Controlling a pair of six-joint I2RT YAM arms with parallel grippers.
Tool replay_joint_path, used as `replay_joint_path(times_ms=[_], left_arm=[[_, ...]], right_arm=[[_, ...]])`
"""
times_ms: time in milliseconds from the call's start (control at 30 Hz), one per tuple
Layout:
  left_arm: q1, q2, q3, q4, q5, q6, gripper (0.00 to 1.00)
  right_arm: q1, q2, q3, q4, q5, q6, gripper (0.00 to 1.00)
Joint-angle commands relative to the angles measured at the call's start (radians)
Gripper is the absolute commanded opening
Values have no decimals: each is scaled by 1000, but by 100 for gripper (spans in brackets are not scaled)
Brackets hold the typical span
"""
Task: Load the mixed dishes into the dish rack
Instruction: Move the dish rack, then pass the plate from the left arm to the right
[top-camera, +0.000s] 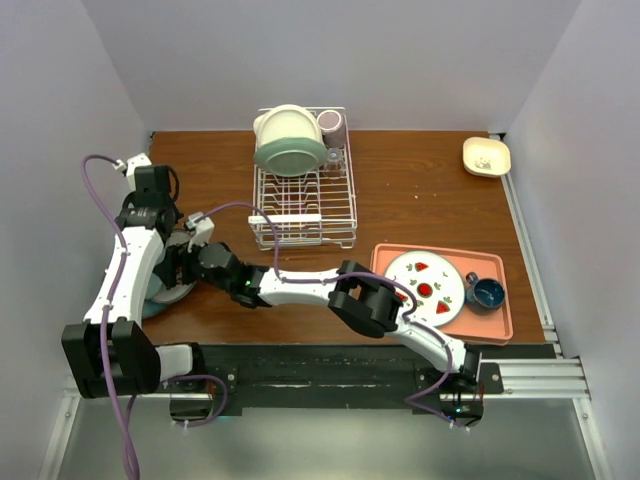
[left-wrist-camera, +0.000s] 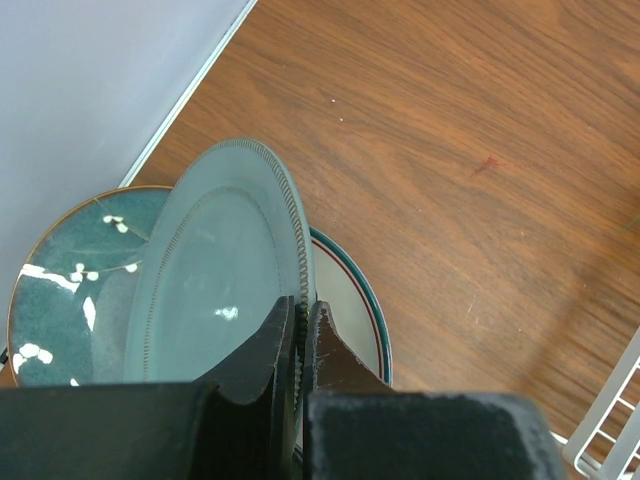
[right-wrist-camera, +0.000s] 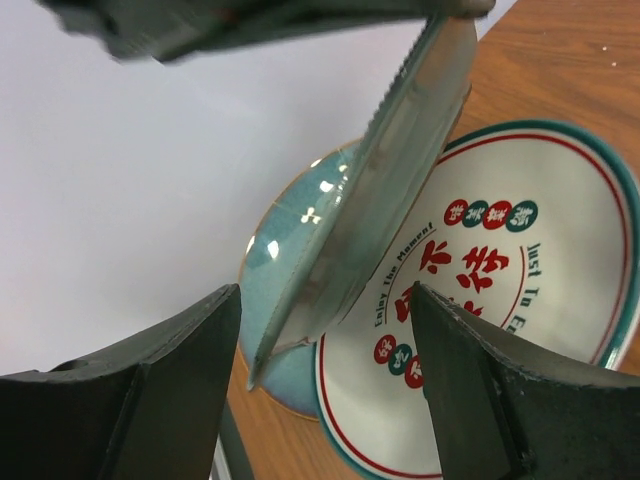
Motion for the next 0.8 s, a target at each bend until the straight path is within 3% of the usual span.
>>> replay_joint_path(times_ms=[0,300,367,600,633,767], left_arm=[[4,-48,-21,42,79,-40,0],[4,-94,-61,48,119,-58,0],[4,-104,-64,49,119,-58,0],[4,-118,-55,42,115,-54,0],[6,-118,-53,40,118,-54,0],[4,-118,-46,40,116,-52,0]], right_arm=[[8,31,85,42,77,21,72],[11,91,128,80,163,54,67],[13,105,125,117,166,57,62],[23,113,105,229,163,46,24],[23,108,94,236,169,46,15],[23,84,54,255,192,43,1]])
